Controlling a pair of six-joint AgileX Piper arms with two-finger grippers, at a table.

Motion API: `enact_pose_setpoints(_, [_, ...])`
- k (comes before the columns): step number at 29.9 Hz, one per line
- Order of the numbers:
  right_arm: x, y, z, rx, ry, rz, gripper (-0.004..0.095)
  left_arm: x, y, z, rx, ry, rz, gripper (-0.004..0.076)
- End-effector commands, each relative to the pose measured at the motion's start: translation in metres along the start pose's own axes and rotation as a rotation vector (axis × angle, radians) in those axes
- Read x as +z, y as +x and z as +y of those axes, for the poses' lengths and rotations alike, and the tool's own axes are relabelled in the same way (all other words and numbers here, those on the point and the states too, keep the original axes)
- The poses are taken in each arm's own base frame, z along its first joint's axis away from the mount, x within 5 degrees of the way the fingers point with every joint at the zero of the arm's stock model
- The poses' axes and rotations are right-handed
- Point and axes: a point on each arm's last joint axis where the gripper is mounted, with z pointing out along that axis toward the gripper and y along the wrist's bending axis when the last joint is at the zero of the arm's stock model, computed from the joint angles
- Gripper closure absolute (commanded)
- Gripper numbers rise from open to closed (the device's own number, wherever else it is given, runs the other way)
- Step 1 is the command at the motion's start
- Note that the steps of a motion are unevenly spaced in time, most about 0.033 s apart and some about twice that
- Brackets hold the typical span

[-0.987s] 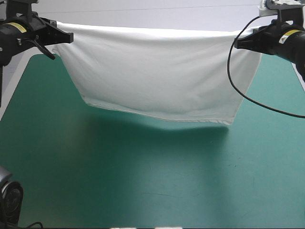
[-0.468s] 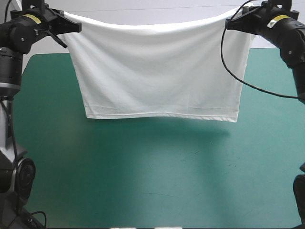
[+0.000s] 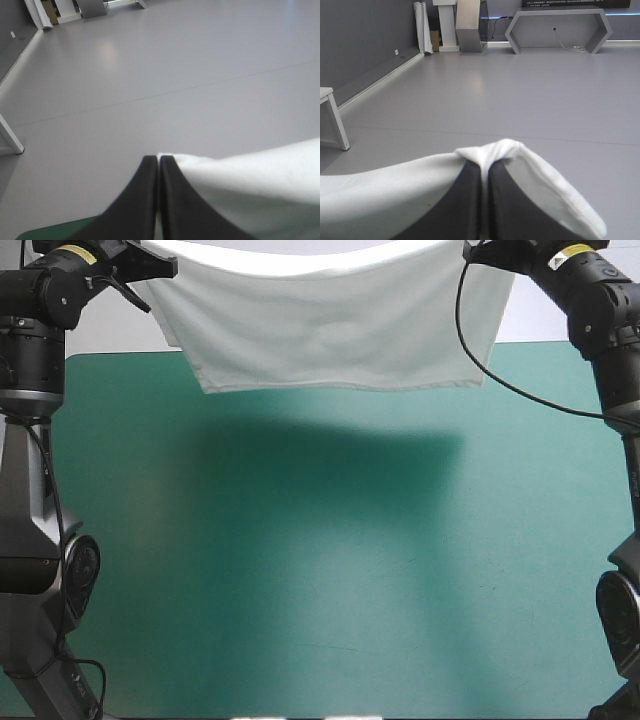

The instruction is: Fold the cloth

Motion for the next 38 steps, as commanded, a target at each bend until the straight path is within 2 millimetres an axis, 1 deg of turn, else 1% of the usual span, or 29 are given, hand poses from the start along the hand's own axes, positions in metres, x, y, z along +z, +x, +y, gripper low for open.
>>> enact_pose_setpoints(1, [-0.018,-0.018,0.000,-0.023,0.006,-0.036,0.0922,-0.020,-0.014,0.000,-0.004,0.008,-0.045,0.0734])
enact_pose_setpoints(4, [0.002,0.013,-0.001,-0.023,-0.008,0.140,0.0922,0.004,0.009,-0.003,0.001,0.037,0.088,0.0734])
enact_pose_setpoints(5, [0.013,0.032,-0.002,-0.019,-0.016,0.232,0.0922,0.013,0.019,-0.005,-0.003,0.054,0.151,0.0734])
enact_pose_setpoints(7, [0.027,0.060,-0.003,-0.006,-0.028,0.374,0.0922,0.030,0.038,-0.009,-0.013,0.089,0.257,0.0734])
enact_pose_setpoints(8, [0.035,0.080,-0.004,0.020,-0.025,0.461,0.0922,0.039,0.050,-0.012,-0.017,0.108,0.324,0.0734])
enact_pose_setpoints(10, [0.044,0.106,-0.004,0.055,-0.022,0.581,0.0922,0.055,0.072,-0.016,-0.024,0.143,0.446,0.0734])
enact_pose_setpoints(11, [0.044,0.118,-0.004,0.066,-0.023,0.639,0.0922,0.064,0.085,-0.018,-0.026,0.158,0.509,0.0734])
enact_pose_setpoints(14, [0.040,0.139,-0.004,0.074,-0.024,0.727,0.0922,0.080,0.106,-0.022,-0.048,0.169,0.593,0.0734])
enact_pose_setpoints(16, [0.032,0.150,-0.004,0.064,-0.019,0.793,0.0922,0.083,0.119,-0.024,-0.054,0.180,0.647,0.0734])
enact_pose_setpoints(18, [0.021,0.165,-0.005,0.045,-0.007,0.880,0.0922,0.081,0.129,-0.026,-0.057,0.190,0.698,0.0734])
enact_pose_setpoints(20, [0.007,0.176,-0.005,0.036,-0.001,0.940,0.0922,0.074,0.139,-0.028,-0.055,0.202,0.751,0.0734])
enact_pose_setpoints(24, [-0.025,0.185,-0.002,0.043,-0.002,0.993,0.0922,0.049,0.161,-0.033,-0.050,0.229,0.870,0.0734])
enact_pose_setpoints(26, [-0.043,0.190,0.000,0.051,-0.009,1.031,0.0922,0.031,0.174,-0.037,-0.059,0.250,0.928,0.0734])
enact_pose_setpoints(27, [-0.053,0.194,0.001,0.053,-0.011,1.060,0.0922,0.019,0.177,-0.039,-0.065,0.263,0.938,0.0734])
enact_pose_setpoints(30, [-0.079,0.208,0.004,0.062,-0.020,1.178,0.0922,-0.009,0.195,-0.044,-0.081,0.277,0.993,0.0734])
enact_pose_setpoints(33, [-0.100,0.223,0.006,0.062,-0.032,1.278,0.0922,-0.039,0.212,-0.049,-0.087,0.286,1.048,0.0734])
enact_pose_setpoints(38, [-0.127,0.247,0.008,0.076,-0.041,1.388,0.0922,-0.081,0.243,-0.056,-0.094,0.307,1.163,0.0734])
